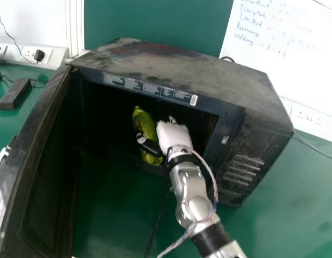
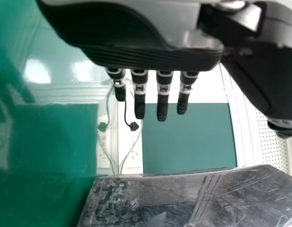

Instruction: Put biscuit inside oven

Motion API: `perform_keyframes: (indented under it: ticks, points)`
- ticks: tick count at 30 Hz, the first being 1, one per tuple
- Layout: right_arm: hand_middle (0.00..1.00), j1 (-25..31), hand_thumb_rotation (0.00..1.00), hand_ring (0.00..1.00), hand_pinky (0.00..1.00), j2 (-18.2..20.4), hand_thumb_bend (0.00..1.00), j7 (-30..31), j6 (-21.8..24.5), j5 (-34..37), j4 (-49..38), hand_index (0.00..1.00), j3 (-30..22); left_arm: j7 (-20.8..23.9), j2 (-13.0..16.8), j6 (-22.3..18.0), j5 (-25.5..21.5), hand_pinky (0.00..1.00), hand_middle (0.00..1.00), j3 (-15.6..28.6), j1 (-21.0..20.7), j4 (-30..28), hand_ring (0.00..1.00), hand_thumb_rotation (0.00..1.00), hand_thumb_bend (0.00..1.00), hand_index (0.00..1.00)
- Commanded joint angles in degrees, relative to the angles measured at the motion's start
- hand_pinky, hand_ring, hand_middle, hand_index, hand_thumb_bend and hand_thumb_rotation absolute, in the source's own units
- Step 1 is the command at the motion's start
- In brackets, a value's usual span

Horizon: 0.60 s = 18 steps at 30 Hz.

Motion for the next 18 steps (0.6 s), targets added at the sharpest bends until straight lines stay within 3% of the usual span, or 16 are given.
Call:
perform_keyframes:
  ticks: [1, 11, 18]
  points:
    - [0.43, -2.7, 0.00, 0.38, 0.28, -0.4, 0.52, -2.6, -1.2, 1.4, 3.0, 0.53, 0.6, -0.2, 0.3, 0.3, -0.1, 0.88, 0.91, 0.1, 0.4, -0.3, 0.89, 0.85, 0.69, 0.95]
    - [0.52, -10.9, 0.00, 0.42, 0.40, 0.3, 0.52, -10.0, -4.2, 6.2, 20.7, 0.49, 2.7, -0.6, 0.4, 0.3, -0.2, 0.89, 0.91, 0.2, 0.2, 0.1, 0.89, 0.85, 0.69, 0.95]
    - [0.50, -14.7, 0.00, 0.40, 0.33, 0.6, 0.52, -15.0, -7.4, 9.8, 29.8, 0.52, 3.5, -0.5, 0.5, 0.4, -0.2, 0.89, 0.91, 0.3, 0.3, -0.2, 0.89, 0.85, 0.68, 0.94]
